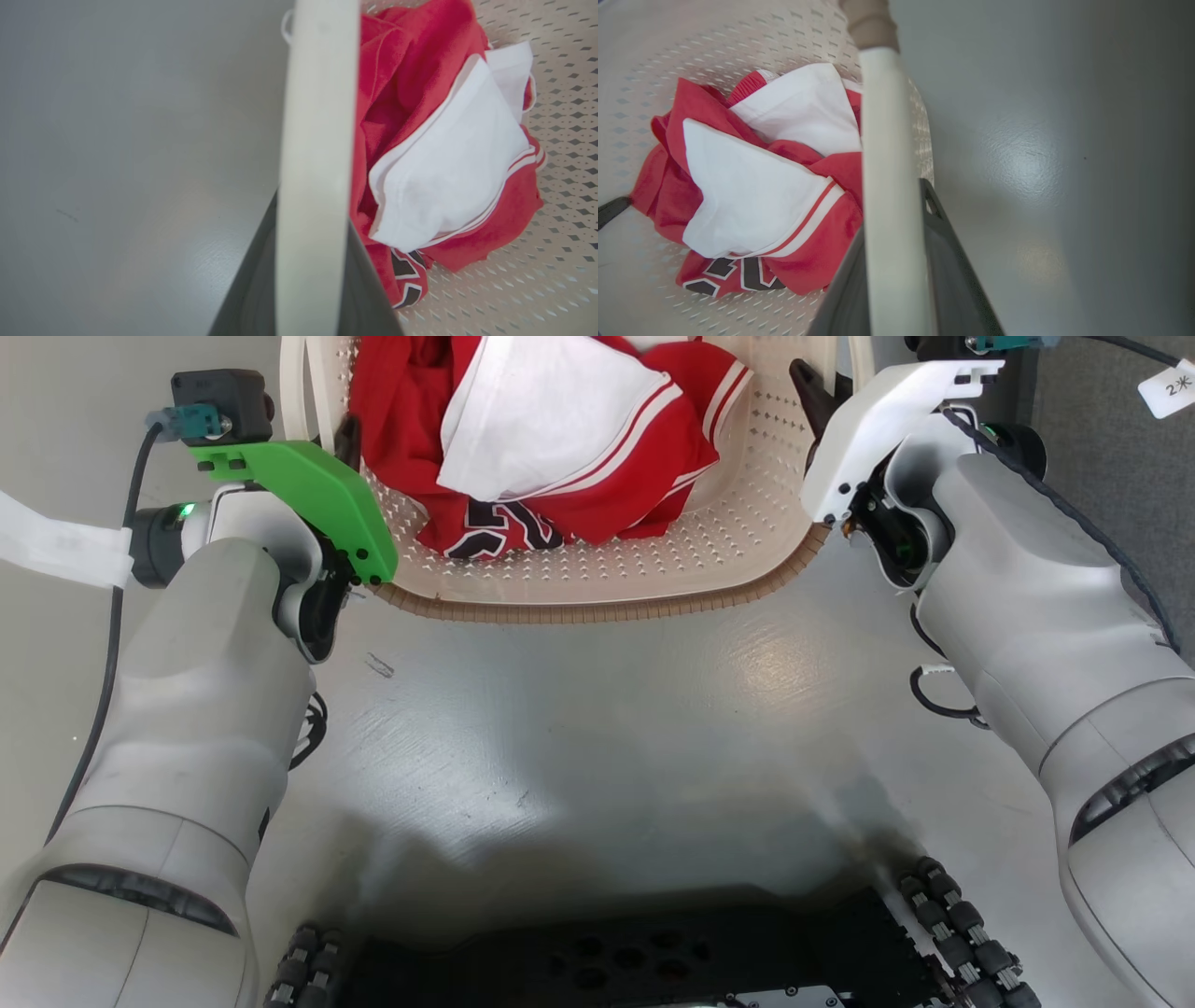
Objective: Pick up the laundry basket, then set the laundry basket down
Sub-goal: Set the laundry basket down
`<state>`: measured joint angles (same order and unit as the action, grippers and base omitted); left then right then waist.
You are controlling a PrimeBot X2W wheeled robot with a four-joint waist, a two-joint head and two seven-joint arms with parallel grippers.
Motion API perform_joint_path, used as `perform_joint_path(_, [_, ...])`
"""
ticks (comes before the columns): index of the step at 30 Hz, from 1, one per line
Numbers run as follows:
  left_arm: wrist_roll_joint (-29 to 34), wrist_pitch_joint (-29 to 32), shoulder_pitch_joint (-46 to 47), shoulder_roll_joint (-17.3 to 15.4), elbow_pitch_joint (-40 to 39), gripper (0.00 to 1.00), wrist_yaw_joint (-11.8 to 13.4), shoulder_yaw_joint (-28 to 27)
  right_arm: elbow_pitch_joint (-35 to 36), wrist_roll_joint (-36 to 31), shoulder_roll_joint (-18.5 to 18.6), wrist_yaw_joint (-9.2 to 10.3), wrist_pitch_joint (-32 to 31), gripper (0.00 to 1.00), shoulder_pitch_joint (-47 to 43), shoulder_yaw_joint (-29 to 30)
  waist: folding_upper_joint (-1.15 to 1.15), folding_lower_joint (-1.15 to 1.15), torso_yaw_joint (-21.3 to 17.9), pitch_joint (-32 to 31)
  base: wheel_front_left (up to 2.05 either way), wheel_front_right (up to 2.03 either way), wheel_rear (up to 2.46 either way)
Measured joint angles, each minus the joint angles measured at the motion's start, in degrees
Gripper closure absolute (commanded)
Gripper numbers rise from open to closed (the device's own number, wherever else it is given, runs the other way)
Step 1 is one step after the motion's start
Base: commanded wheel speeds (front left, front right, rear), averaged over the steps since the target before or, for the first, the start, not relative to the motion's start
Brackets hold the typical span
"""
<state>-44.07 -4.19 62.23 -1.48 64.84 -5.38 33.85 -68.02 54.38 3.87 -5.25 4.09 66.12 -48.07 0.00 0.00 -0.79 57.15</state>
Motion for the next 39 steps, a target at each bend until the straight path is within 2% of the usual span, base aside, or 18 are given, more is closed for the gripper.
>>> perform_joint_path(15, [0.0, -0.91, 1.09, 0.13, 1.13, 1.0, -0.24, 0.46, -0.12, 0.02, -0.04, -0.21, 1.01, 1.0, 0.34, -0.16, 0.0, 0.0, -0.21, 0.78, 0.0, 0.0, 0.0])
perform_joint_path(16, [0.0, -0.91, 1.2, 0.13, 1.16, 1.0, -0.24, 0.48, -0.12, 0.03, -0.03, -0.21, 1.0, 0.97, 0.34, -0.16, 0.0, 0.0, -0.22, 0.84, 0.0, 0.0, 0.0])
perform_joint_path(17, [0.0, -0.94, 1.28, 0.13, 1.18, 1.0, -0.3, 0.51, -0.12, 0.03, -0.02, -0.21, 1.01, 0.86, 0.35, -0.16, 0.0, 0.0, -0.23, 0.89, 0.0, 0.0, 0.0])
perform_joint_path(18, [0.0, -1.12, 1.35, 0.13, 1.23, 1.0, -0.62, 0.52, -0.12, 0.04, -0.02, -0.21, 1.01, 0.69, 0.35, -0.18, 0.0, 0.0, -0.24, 0.93, 0.0, 0.0, 0.0])
perform_joint_path(19, [0.0, -1.26, 1.43, 0.13, 1.31, 1.0, -0.64, 0.53, -0.12, 0.05, -0.02, -0.22, 1.11, 0.34, 0.35, -0.18, 0.0, 0.0, -0.25, 0.97, 0.0, 0.0, 0.0])
perform_joint_path(20, [0.0, -1.34, 1.55, 0.12, 1.37, 0.54, -0.65, 0.54, -0.11, 0.05, -0.02, -0.35, 1.43, 0.0, 0.35, -0.22, 0.0, 0.0, -0.26, 1.0, 0.0, 0.0, 0.0])
perform_joint_path(21, [0.0, -1.41, 1.66, 0.12, 1.46, 0.14, -0.65, 0.56, -0.05, 0.05, -0.02, -0.74, 1.59, 0.0, 0.38, -0.25, 0.0, 0.0, -0.27, 1.02, 0.0, 0.0, 0.0])
perform_joint_path(22, [0.0, -1.41, 1.75, 0.12, 1.56, 0.0, -0.65, 0.64, -0.01, 0.07, -0.05, -0.77, 1.7, 0.0, 0.42, -0.29, 0.0, 0.0, -0.28, 1.03, 0.0, 0.0, 0.0])
perform_joint_path(39, [-0.01, -2.27, 1.74, 0.13, 3.11, 0.0, -1.19, 1.04, -0.22, 0.65, -0.19, -0.75, 2.94, 0.0, 0.63, -0.8, 0.0, 0.0, -0.37, -0.32, 0.0, 0.0, 0.0])
